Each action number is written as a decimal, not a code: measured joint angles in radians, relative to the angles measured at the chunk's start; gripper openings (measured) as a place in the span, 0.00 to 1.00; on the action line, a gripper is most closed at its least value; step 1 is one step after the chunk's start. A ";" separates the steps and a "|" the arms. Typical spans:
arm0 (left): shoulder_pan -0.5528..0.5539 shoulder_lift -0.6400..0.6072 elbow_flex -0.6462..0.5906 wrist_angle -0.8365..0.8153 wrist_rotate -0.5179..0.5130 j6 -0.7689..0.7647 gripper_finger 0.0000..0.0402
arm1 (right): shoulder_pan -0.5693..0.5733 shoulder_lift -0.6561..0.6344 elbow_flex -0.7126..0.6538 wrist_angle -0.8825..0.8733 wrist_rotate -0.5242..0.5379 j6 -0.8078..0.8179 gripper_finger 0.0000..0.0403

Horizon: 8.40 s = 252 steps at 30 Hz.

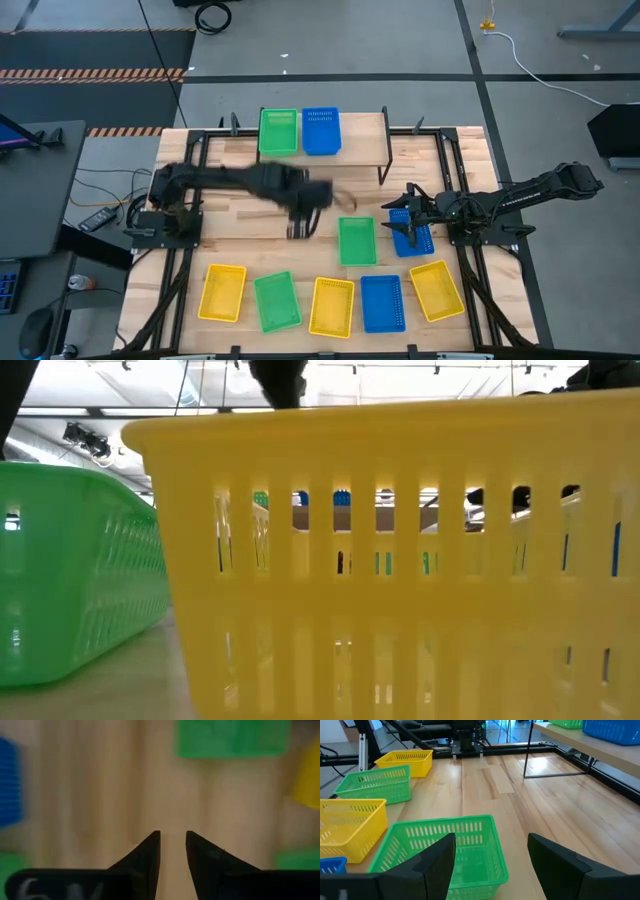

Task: Stack baskets on shelf by color
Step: Put the middle yellow bin on the shelf, then stack the top green bin on top of the green bin on the shelf

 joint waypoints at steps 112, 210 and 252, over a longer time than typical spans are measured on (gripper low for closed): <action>-0.260 0.199 -0.166 0.227 0.062 -0.221 0.42 | 0.000 0.008 0.000 -0.072 -0.006 0.063 0.63; 0.312 0.406 0.350 0.583 -0.130 0.400 0.11 | 0.022 0.060 0.000 -0.110 0.003 0.251 0.63; 0.218 0.364 0.461 0.462 -0.111 0.373 0.25 | 0.022 0.060 0.000 -0.086 0.004 0.210 0.63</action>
